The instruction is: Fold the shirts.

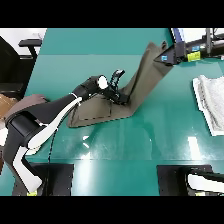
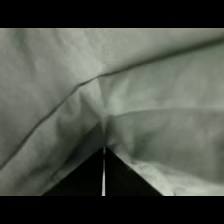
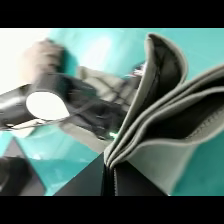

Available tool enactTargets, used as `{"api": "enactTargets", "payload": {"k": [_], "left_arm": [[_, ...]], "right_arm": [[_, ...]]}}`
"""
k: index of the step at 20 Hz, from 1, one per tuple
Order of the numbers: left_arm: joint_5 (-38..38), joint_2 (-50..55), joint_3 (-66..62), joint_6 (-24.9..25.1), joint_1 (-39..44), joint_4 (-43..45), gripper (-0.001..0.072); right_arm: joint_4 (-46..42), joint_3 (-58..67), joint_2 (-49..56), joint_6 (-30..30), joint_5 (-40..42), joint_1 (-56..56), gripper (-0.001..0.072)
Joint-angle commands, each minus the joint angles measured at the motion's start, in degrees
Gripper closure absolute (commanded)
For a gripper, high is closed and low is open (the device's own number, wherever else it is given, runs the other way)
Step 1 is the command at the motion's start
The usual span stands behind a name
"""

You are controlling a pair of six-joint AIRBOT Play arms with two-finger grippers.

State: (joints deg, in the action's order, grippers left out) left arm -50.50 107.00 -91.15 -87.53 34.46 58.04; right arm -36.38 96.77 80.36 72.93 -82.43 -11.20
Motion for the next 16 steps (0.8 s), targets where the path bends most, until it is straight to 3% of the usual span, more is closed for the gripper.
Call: {"api": "enactTargets", "payload": {"k": [1, 7, 12, 13, 14, 15, 16], "left_arm": [[-4.44, -1.92, -2.75, -0.11, -2.08, 1.11, 0.0680], [-8.17, -19.65, -3.23, 0.04, -17.42, 7.61, 0.0680], [-9.18, -35.06, -3.23, 0.07, -30.23, 14.43, 0.0680], [-9.38, -37.22, -3.23, 0.04, -32.06, 15.19, 0.0680], [-9.84, -38.75, -3.23, 0.07, -33.44, 15.39, 0.0680], [-10.56, -40.11, -3.23, 0.07, -34.62, 15.39, 0.0680], [-11.26, -40.85, -3.19, 0.07, -35.36, 15.37, 0.0680]], "right_arm": [[2.49, 0.70, -0.13, 0.11, 2.54, -4.57, 0.0693], [2.43, 0.70, 1.99, -1.64, 10.73, -18.67, 0.0693], [2.40, 0.76, 12.63, -5.88, 28.41, -38.32, 0.0684], [2.38, 0.76, 14.62, -6.47, 30.80, -40.59, 0.0540], [2.38, 0.76, 16.33, -7.13, 31.85, -42.18, 0.0264], [2.29, 0.74, 17.40, -7.58, 31.15, -42.80, 0.0111], [1.99, 0.72, 18.18, -7.74, 28.55, -42.51, 0.0110]]}}
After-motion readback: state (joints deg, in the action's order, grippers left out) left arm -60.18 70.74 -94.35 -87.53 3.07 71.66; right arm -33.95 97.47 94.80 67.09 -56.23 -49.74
